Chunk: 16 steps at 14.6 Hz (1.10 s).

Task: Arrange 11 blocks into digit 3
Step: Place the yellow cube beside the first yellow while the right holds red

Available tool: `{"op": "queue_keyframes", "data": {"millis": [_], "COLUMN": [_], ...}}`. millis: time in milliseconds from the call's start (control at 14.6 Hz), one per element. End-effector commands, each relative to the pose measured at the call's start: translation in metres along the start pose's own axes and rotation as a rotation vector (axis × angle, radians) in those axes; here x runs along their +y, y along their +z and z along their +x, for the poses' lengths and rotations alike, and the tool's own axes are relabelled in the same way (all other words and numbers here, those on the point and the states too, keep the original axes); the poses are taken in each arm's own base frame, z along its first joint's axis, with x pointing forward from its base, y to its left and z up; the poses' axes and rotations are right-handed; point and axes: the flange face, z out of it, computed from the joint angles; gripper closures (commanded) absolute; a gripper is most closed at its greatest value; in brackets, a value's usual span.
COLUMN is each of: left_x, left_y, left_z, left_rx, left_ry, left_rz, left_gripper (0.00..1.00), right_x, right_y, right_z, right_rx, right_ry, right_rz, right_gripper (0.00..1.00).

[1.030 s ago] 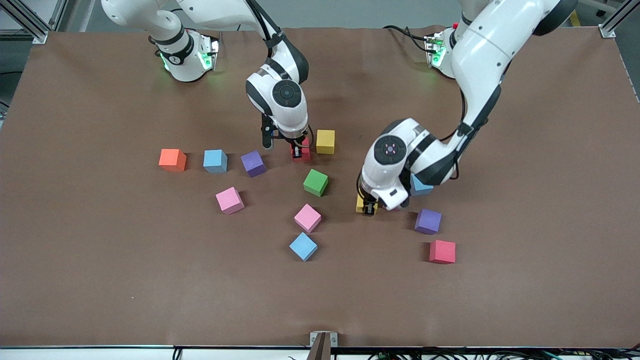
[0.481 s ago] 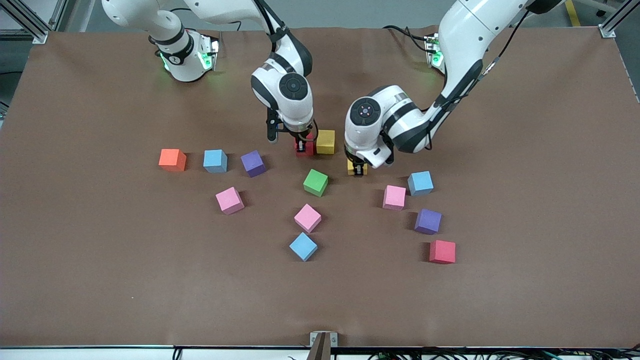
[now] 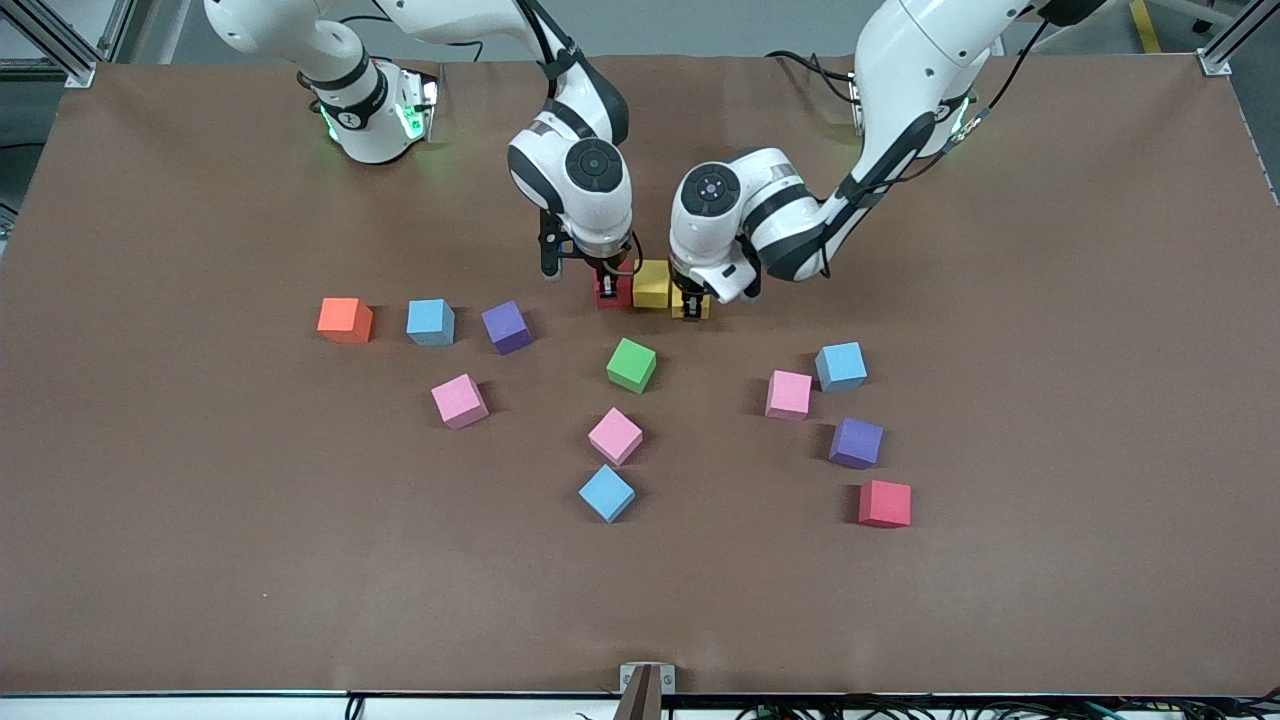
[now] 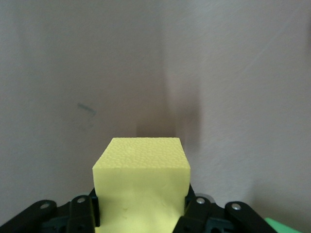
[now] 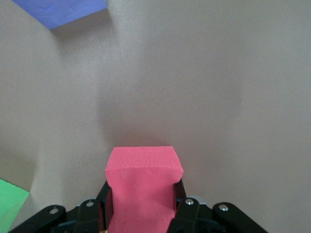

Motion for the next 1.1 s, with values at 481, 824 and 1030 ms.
{"op": "queue_keyframes", "data": {"millis": [481,824,1030], "left_x": [-0.016,-0.012,-0.008], "left_y": [0.002,-0.001,-0.011], "left_z": [-0.007,-0.004,-0.004], "left_rx": [0.017,0.026,0.027], "left_ry": [0.035,0.046,0.036], "left_rz": [-0.033,-0.050,-0.060], "left_gripper": [0.32,0.00,0.00], "right_x": [0.009,0.010,0.010], "right_y": [0.004,0.005,0.002], "right_z": [-0.002,-0.002,-0.002], "right_rx": [-0.007,-0.004,-0.002], "right_ry": [0.008,0.005,0.003], "right_rz": [0.006,0.002,0.000], "right_gripper": [1.00,0.00,0.00]}}
